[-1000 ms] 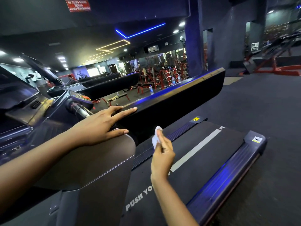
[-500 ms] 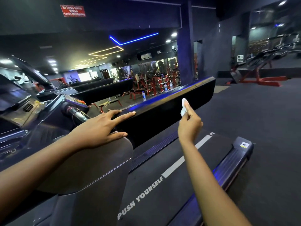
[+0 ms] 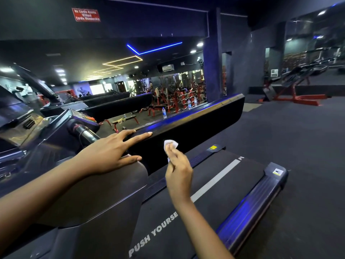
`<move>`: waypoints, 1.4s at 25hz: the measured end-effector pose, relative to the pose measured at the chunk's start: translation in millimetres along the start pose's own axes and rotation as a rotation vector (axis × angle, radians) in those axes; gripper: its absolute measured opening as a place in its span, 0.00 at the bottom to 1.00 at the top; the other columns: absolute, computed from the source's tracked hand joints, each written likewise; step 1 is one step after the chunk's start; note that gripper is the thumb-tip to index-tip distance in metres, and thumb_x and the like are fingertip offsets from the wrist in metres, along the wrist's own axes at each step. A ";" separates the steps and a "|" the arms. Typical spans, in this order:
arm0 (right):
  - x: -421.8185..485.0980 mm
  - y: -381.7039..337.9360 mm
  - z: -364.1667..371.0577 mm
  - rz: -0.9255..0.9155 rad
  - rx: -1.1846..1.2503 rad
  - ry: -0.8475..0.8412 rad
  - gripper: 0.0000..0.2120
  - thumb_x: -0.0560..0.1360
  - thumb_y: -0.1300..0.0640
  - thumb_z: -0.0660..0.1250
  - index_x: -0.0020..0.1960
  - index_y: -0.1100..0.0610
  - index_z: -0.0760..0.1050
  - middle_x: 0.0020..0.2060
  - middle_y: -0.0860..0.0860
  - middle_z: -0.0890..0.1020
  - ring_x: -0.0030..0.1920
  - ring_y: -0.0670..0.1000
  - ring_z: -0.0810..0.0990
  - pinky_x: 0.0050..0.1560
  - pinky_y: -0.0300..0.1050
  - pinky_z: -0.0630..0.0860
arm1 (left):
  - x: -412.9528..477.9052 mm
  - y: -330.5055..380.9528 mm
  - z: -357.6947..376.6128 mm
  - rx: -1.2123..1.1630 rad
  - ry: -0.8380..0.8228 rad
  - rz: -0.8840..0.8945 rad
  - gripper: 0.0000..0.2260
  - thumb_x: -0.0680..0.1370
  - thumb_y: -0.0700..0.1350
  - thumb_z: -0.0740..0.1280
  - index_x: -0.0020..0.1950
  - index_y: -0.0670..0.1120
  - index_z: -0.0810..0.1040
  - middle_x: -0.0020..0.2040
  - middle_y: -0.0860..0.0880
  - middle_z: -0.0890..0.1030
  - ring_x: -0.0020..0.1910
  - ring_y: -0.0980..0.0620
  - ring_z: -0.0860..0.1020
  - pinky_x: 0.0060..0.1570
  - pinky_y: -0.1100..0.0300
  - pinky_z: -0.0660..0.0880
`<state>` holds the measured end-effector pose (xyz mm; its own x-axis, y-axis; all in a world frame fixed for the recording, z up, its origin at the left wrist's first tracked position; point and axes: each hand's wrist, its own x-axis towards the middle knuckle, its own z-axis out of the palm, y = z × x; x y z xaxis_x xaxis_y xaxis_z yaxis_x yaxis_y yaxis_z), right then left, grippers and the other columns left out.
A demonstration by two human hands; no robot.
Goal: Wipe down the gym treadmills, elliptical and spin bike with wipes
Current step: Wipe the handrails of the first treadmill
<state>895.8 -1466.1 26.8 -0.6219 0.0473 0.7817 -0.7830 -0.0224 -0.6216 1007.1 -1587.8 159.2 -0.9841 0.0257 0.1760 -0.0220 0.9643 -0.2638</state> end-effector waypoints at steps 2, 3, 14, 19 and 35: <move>18.8 7.6 -18.0 -0.076 0.012 -0.033 0.21 0.64 0.74 0.62 0.54 0.62 0.81 0.49 0.54 0.83 0.50 0.45 0.78 0.57 0.26 0.67 | -0.1 -0.2 -2.1 -0.003 -0.014 -0.008 0.35 0.58 0.79 0.26 0.64 0.74 0.27 0.75 0.51 0.57 0.70 0.50 0.65 0.65 0.57 0.67; 37.0 15.4 -27.1 -0.082 0.002 -0.004 0.22 0.64 0.75 0.61 0.52 0.63 0.81 0.48 0.54 0.84 0.50 0.45 0.79 0.57 0.26 0.68 | 0.2 -0.2 -4.1 -0.004 -0.031 -0.012 0.35 0.57 0.79 0.26 0.63 0.74 0.26 0.75 0.51 0.56 0.71 0.51 0.64 0.65 0.58 0.66; 145.9 91.8 -39.1 -0.067 -0.406 -0.039 0.21 0.70 0.76 0.59 0.59 0.64 0.78 0.48 0.60 0.83 0.46 0.61 0.80 0.47 0.47 0.75 | 34.6 16.2 2.6 0.073 -0.003 -0.016 0.35 0.58 0.77 0.23 0.64 0.72 0.25 0.75 0.53 0.53 0.70 0.51 0.64 0.63 0.53 0.71; 81.7 41.6 -23.4 -0.364 -0.318 -0.135 0.21 0.70 0.69 0.56 0.59 0.63 0.77 0.42 0.56 0.81 0.40 0.54 0.77 0.45 0.42 0.70 | 34.5 17.9 4.0 0.077 -0.031 -0.035 0.35 0.57 0.77 0.23 0.64 0.71 0.23 0.76 0.53 0.52 0.72 0.52 0.62 0.67 0.56 0.67; 146.0 121.7 -42.8 -0.189 -0.181 -0.018 0.20 0.69 0.72 0.60 0.58 0.62 0.79 0.50 0.57 0.82 0.44 0.58 0.80 0.50 0.40 0.70 | 172.8 70.2 19.4 0.141 0.128 -0.057 0.34 0.65 0.71 0.32 0.69 0.65 0.30 0.75 0.49 0.59 0.67 0.47 0.68 0.61 0.51 0.72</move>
<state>710.2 -1419.2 63.1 -0.4663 0.0155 0.8845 -0.8714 0.1639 -0.4623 832.1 -1520.7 152.7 -0.9503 0.0140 0.3109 -0.1104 0.9189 -0.3787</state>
